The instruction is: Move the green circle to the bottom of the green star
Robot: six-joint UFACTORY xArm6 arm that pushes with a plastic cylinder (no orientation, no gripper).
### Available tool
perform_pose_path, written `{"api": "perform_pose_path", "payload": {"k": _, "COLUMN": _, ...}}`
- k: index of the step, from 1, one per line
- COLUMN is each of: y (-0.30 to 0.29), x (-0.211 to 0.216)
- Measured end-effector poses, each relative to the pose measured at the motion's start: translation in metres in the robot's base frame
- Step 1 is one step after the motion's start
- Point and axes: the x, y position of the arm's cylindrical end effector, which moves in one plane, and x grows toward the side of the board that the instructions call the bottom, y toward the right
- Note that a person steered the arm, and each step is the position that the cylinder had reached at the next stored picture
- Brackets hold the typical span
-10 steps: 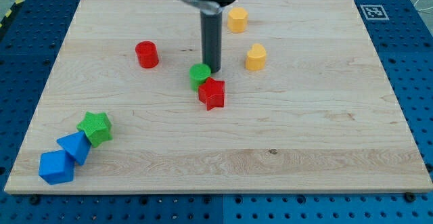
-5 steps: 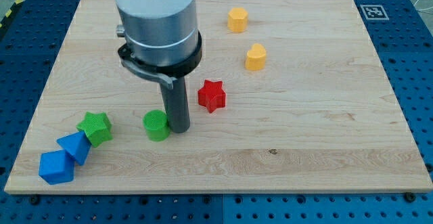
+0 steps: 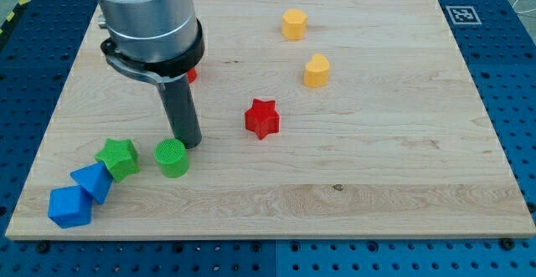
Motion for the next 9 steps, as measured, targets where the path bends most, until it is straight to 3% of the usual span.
{"api": "perform_pose_path", "payload": {"k": 9, "y": 0.000, "x": 0.050}}
